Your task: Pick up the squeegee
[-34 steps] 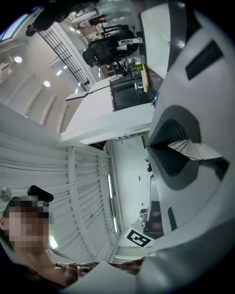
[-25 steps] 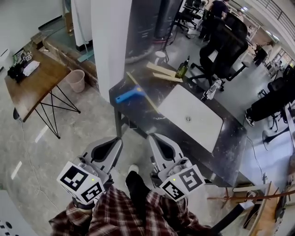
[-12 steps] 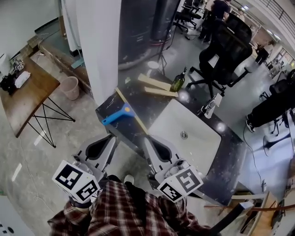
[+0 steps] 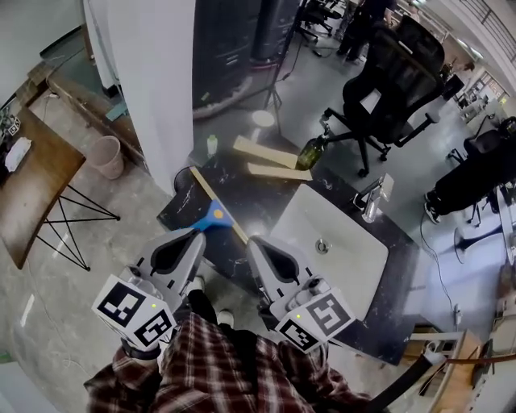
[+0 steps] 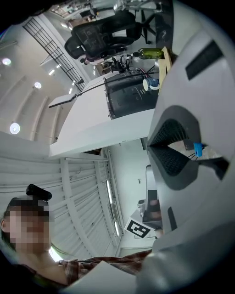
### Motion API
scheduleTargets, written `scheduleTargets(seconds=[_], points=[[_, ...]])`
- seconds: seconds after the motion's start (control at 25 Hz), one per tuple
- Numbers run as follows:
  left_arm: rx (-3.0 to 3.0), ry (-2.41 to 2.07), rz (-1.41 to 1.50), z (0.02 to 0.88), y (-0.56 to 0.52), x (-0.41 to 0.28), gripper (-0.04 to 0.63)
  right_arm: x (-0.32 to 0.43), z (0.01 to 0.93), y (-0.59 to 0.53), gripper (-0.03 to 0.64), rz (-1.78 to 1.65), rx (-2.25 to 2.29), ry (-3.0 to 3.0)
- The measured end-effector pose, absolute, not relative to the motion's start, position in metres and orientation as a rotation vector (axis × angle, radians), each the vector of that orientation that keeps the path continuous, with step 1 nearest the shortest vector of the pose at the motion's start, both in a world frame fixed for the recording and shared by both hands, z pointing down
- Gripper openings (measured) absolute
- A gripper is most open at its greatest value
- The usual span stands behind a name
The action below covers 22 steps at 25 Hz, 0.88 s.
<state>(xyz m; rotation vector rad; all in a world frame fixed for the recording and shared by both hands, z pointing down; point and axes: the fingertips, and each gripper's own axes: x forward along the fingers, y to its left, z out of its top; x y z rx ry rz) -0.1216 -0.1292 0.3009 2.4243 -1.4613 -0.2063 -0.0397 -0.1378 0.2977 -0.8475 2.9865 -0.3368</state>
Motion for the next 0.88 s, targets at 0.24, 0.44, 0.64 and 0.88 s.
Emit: scheduleTargets(seconds=[0.24,0.44,0.64,0.88], points=[[2.474,-1.419,-0.196,0.291,-0.188,-0.168,0.009,-0.085,0.29,-0.198,0.012,-0.31,-0.907,2.953],[2.522,-1.34,-0.136,0.297,-0.226,-0.194,0.009,-0.114,0.298,-0.236,0.012,-0.324,-1.006,2.912],[2.538,-1.285,-0.118,0.305,-0.252,-0.202,0.009,-0.129,0.31,-0.259,0.012,-0.359,-1.041,2.903],[2.559,-1.237,-0.109,0.31,-0.263,-0.196,0.011,-0.126,0.316,-0.27,0.012,-0.389,-1.088,2.901]])
